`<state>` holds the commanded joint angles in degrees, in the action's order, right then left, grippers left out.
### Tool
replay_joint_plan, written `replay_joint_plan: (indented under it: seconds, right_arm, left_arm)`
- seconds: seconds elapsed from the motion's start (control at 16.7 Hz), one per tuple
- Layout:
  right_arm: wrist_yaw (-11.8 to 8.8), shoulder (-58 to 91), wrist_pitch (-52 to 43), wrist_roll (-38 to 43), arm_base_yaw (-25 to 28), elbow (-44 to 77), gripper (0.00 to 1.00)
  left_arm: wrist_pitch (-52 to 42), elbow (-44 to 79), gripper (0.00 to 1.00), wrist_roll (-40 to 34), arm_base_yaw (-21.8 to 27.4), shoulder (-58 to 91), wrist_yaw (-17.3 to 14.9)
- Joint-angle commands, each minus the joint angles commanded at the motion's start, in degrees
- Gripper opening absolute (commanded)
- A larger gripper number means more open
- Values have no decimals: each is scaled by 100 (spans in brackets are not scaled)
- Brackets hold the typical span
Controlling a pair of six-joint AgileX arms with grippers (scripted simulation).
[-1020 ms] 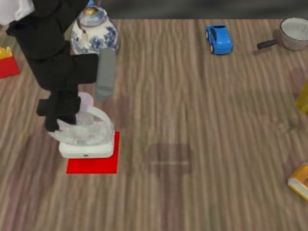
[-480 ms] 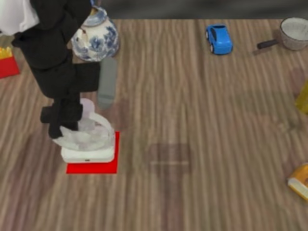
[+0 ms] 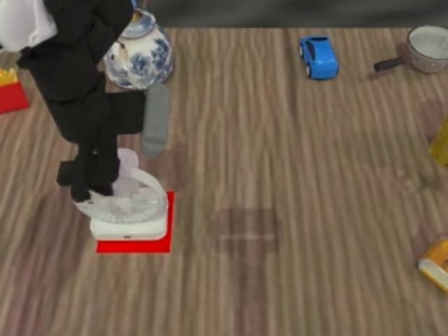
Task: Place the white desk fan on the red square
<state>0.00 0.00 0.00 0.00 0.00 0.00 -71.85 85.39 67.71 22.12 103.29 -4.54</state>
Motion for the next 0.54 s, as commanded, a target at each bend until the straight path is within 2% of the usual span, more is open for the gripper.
replay_joint_plan:
  seconds: [0.18, 0.54]
  right_arm:
    - [0, 0, 0, 0, 0, 0, 100]
    - [0, 0, 0, 0, 0, 0, 100]
  left_arm:
    - [0, 0, 98, 0, 0, 0, 0]
    - [0, 0, 100, 0, 0, 0, 0]
